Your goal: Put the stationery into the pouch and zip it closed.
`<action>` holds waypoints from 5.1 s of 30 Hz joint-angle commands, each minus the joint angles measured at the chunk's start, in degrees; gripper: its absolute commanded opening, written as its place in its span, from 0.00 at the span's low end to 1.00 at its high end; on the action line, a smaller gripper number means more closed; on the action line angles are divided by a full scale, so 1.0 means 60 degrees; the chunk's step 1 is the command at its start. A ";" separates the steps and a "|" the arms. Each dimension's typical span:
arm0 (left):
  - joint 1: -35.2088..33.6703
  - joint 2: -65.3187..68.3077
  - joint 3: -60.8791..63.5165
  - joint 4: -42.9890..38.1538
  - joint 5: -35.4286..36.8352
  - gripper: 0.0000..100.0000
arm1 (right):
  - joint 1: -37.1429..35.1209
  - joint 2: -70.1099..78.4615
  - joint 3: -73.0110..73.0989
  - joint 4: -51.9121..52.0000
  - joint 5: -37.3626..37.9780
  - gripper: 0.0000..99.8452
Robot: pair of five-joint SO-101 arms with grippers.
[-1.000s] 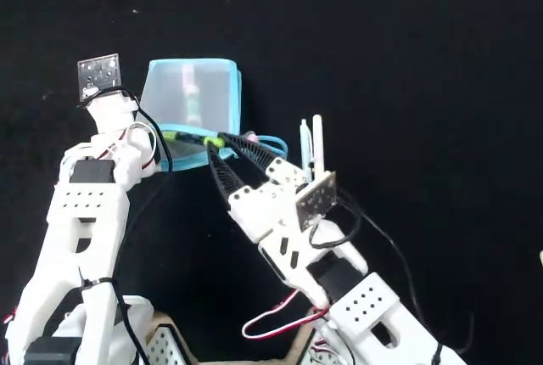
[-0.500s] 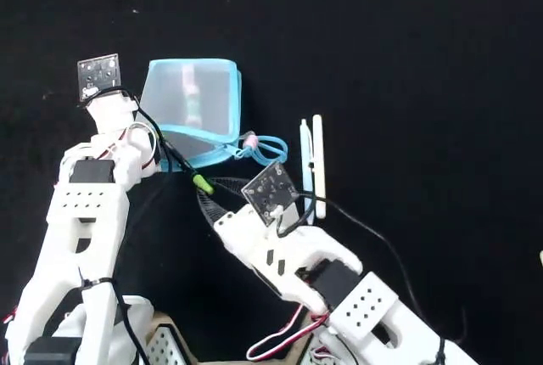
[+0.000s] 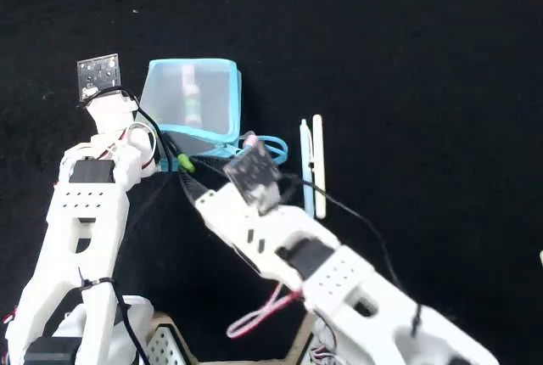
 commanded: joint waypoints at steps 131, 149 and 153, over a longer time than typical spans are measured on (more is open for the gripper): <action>-0.0037 0.0117 0.0901 -0.0674 0.0117 0.03 | 0.6901 1.2681 -1.3106 0.9597 -0.0894 0.20; -0.0037 0.0117 0.0872 -0.0659 0.0117 0.03 | 0.6901 1.3048 -1.3678 1.0168 -0.0894 0.03; -0.0037 0.0117 0.0872 -0.0659 0.0117 0.03 | 0.7033 1.3033 -1.3751 1.0374 -0.0894 0.01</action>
